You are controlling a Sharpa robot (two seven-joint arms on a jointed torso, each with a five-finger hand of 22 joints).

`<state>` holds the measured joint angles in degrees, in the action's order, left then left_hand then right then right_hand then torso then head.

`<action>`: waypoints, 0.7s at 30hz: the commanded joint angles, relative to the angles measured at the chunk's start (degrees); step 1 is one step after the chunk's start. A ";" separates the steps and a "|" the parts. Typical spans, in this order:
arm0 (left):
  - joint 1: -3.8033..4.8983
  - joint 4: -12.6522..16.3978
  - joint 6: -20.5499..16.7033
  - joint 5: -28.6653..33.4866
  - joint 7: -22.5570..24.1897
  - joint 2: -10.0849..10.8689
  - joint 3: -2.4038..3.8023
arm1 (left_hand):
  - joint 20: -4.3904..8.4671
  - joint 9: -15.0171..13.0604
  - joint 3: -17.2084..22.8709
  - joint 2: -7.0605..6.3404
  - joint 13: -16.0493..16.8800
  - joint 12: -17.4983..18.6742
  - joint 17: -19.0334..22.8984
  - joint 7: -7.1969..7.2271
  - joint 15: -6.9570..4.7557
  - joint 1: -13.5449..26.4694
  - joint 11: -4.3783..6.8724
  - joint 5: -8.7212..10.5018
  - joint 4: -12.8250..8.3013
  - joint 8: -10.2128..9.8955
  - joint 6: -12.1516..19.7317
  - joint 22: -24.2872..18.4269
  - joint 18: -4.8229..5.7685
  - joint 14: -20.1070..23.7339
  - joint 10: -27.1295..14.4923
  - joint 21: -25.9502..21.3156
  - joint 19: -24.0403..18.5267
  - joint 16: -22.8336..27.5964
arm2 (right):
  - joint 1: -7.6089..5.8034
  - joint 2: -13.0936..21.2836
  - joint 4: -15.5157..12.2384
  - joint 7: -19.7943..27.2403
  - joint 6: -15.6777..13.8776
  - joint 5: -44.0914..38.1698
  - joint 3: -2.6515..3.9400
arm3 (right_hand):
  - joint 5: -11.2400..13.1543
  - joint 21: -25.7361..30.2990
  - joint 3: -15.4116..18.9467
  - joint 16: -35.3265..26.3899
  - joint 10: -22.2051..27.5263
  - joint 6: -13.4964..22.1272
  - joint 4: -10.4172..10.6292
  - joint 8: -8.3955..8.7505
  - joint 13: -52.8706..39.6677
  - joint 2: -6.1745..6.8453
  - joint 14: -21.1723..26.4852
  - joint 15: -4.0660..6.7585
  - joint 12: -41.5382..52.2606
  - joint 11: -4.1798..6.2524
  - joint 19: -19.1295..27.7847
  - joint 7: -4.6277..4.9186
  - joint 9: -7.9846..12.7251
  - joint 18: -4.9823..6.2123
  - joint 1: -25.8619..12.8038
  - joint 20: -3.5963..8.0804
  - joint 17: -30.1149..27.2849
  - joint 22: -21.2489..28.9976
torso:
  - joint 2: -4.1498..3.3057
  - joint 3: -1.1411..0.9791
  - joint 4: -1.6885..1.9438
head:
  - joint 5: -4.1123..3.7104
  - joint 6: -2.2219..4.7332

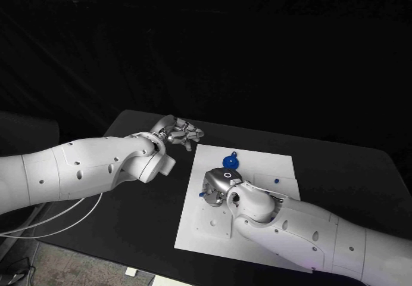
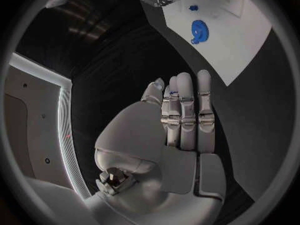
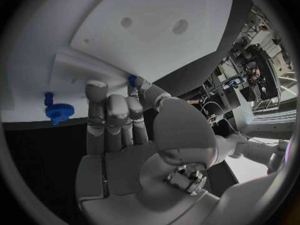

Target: Assemble the parts on the task board

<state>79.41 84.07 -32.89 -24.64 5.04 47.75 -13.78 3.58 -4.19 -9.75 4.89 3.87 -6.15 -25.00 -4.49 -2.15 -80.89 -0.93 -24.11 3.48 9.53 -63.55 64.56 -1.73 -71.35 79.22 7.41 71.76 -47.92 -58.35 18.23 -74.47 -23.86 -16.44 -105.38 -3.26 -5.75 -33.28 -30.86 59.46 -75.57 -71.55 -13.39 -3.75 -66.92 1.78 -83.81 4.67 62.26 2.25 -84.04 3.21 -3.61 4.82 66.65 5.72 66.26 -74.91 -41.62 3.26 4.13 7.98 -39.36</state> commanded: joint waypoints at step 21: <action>0.07 -0.61 1.73 -1.55 1.43 0.76 0.04 | -0.17 0.12 -0.43 -0.62 -0.05 0.26 -0.12 -0.11 -0.01 0.05 -0.18 0.35 -0.09 0.00 0.50 0.30 -0.49 -0.20 -0.32 -0.73 0.49 0.22 | 0.63 3.77 -3.41 7.65 -12.90 4.43 1.08 | 1.26 -2.82 -1.28 0.36 -1.04 -1.04 -0.24 0.12 -0.37 -0.13 -0.18 0.60 0.31 0.09 -2.88 -0.25 -0.12 -1.22 -0.02 0.78 -0.21 -4.08 | -0.01 0.01 -0.05 | 0.01 0.43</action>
<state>79.41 83.42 -32.21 -25.47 5.42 48.55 -13.78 3.37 -4.14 -9.91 4.89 3.87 -6.15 -25.04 -4.69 -2.15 -80.89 -0.92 -24.11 3.32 9.53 -63.35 64.80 -1.73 -71.35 79.22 6.97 71.97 -47.92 -57.75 21.90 -77.55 -18.78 -26.42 -102.68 -2.23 -4.83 -35.70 -31.92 59.58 -76.19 -72.20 -13.73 -3.48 -67.24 1.72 -83.97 4.83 62.54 2.46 -84.05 2.99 -3.66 4.21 66.60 6.14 66.12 -74.90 -41.62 3.26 4.08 8.00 -38.99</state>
